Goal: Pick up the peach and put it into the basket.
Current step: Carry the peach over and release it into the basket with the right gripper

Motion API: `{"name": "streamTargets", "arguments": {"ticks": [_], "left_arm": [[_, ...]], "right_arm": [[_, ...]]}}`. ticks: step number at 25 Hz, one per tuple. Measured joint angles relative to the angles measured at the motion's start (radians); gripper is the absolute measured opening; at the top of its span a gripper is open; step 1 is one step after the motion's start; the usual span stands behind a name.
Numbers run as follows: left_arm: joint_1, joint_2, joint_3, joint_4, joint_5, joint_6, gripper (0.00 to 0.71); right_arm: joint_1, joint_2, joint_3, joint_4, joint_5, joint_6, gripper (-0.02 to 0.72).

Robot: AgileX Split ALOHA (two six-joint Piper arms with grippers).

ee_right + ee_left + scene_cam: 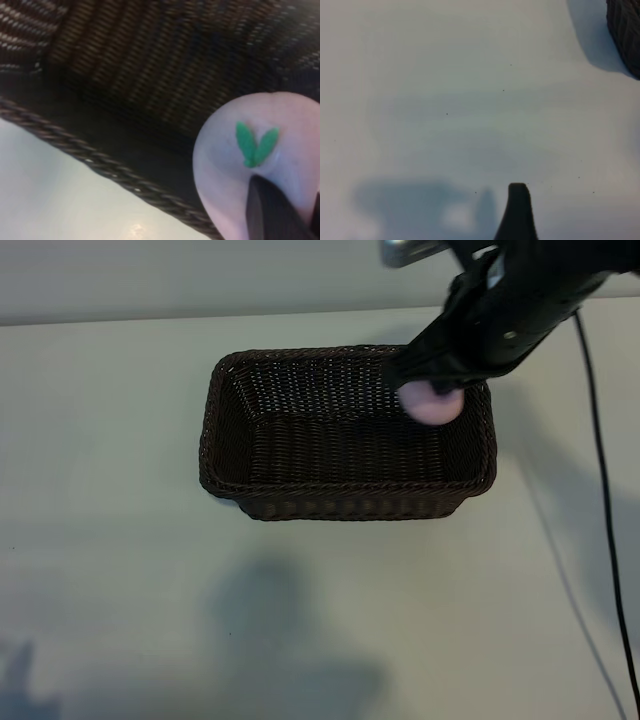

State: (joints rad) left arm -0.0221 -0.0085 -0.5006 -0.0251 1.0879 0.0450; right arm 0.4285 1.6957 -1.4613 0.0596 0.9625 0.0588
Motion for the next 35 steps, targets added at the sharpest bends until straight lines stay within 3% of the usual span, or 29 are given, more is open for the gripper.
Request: {"name": "streamTargets", "arguments": {"ticks": [18,29,32,35], "left_arm": [[0.0,0.0,0.0,-0.001,0.0,0.002,0.593],[0.0,0.0,0.0,-0.001,0.0,0.001,0.593],[0.0,0.0,0.0,-0.001,0.0,0.001,0.593],[0.0,0.0,0.0,-0.001,0.0,0.001,0.593]], "right_arm": [[0.012,0.251,-0.008,0.017,-0.124,-0.02,0.039],[0.012,0.309,-0.009,0.018,-0.148,-0.043,0.043],[0.012,0.309,-0.01,0.019,-0.148,-0.043,0.086],[0.012,0.309,-0.01,0.019,-0.144,-0.043,0.203]]}}
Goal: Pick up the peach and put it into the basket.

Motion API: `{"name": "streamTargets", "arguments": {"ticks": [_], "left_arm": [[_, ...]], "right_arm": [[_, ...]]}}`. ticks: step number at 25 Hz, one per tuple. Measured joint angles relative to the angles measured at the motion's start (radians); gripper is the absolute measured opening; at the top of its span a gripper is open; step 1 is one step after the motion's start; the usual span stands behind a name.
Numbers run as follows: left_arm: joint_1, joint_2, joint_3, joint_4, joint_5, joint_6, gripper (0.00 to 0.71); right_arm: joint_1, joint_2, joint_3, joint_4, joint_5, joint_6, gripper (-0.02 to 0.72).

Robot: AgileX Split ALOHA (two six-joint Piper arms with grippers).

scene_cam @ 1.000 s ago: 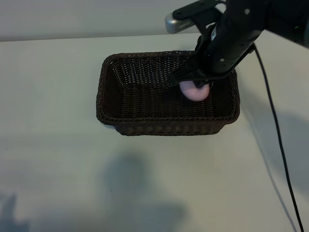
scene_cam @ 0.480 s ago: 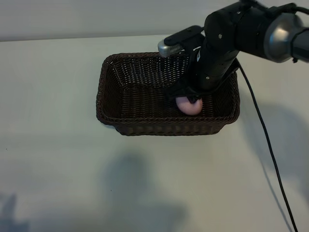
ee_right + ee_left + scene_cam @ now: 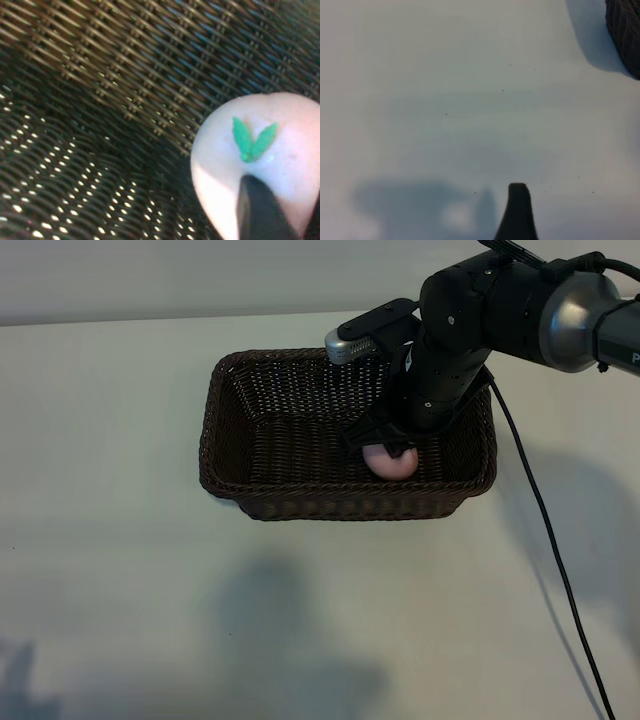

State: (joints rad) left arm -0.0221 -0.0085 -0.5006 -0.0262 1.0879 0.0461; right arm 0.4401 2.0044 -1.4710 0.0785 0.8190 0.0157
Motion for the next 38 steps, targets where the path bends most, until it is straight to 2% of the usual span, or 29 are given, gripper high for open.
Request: {"name": "streamTargets", "arguments": {"ticks": [5,7,9,18,23,27,38], "left_arm": [[0.0,0.0,0.0,0.0,0.0,0.0,0.593],[0.0,0.0,0.0,0.0,0.0,0.0,0.593],[0.0,0.0,0.0,0.0,0.0,0.0,0.593],[0.0,0.0,0.0,0.0,0.0,0.0,0.592],[0.0,0.0,0.0,0.0,0.0,-0.001,0.592],[0.0,0.0,0.0,0.0,0.0,-0.001,0.592],[0.0,0.0,0.0,0.0,0.0,-0.001,0.592]], "right_arm": [[0.0,0.0,-0.014,0.0,0.032,-0.016,0.494],[0.0,0.0,-0.036,0.001,0.054,-0.016,0.582],[0.0,-0.001,-0.064,0.001,0.071,-0.01,0.631],[-0.004,-0.003,-0.157,0.001,0.126,0.017,0.621],[-0.049,-0.007,-0.165,-0.01,0.145,0.02,0.612],[-0.14,-0.04,-0.165,-0.015,0.15,0.02,0.602],[-0.472,-0.088,-0.165,-0.027,0.184,-0.003,0.599]]}}
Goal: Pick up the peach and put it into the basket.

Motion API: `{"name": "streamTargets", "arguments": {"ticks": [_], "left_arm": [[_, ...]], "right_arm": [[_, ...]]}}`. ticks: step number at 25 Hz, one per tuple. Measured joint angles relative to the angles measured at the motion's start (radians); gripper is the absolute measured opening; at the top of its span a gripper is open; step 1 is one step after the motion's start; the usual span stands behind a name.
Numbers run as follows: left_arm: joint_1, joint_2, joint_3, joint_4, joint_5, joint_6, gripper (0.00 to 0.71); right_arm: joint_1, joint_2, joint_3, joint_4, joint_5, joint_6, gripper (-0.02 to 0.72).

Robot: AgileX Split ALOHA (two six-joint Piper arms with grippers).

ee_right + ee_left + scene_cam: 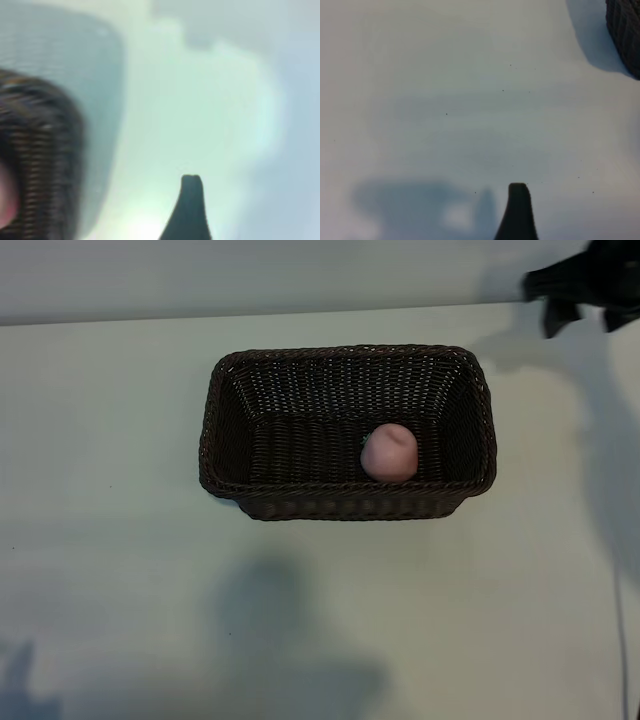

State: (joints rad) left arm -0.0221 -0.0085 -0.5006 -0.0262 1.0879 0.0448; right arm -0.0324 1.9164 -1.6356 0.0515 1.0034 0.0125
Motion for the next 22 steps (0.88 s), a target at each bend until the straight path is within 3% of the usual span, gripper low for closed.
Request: {"name": "streamTargets", "arguments": {"ticks": [9,22], "left_arm": [[0.0,0.0,0.0,0.0,0.0,0.0,0.592],[0.0,0.0,0.0,0.0,0.0,0.0,0.592]], "right_arm": [[-0.158,0.0,0.0,0.019,0.022,-0.012,0.597],[-0.168,-0.176,0.0,0.077,0.112,-0.025,0.597]]}}
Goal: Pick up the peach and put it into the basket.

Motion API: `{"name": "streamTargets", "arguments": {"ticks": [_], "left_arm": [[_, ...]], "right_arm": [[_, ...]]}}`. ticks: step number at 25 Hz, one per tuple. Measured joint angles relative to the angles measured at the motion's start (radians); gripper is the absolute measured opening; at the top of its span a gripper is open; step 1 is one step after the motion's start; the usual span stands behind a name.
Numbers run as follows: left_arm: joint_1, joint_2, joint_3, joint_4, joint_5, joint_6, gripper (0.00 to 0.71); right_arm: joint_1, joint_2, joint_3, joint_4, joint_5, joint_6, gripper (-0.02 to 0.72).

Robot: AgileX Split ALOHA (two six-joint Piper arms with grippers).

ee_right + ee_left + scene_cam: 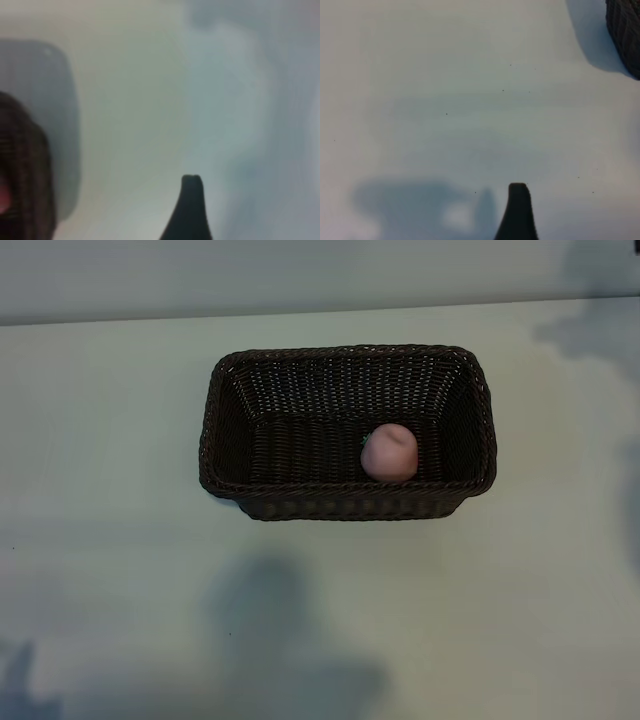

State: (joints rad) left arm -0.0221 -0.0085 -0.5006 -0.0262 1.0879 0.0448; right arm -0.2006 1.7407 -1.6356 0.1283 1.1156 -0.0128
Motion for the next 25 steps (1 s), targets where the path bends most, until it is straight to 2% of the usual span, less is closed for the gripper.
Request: {"name": "streamTargets", "arguments": {"ticks": [6,16,20,25], "left_arm": [[0.0,0.0,0.0,0.0,0.0,0.001,0.592],[0.0,0.0,0.0,0.0,0.0,0.001,0.592],[0.0,0.0,0.0,0.0,0.0,0.001,0.592],[0.0,0.0,0.0,0.0,0.0,0.001,0.592]], "right_arm": [[0.0,-0.15,0.0,0.02,0.069,-0.007,0.595],[0.0,-0.39,0.013,0.022,0.103,-0.01,0.595],[0.0,-0.494,0.119,0.022,0.06,-0.024,0.595],[0.0,-0.626,0.253,0.025,-0.043,-0.026,0.595]]}}
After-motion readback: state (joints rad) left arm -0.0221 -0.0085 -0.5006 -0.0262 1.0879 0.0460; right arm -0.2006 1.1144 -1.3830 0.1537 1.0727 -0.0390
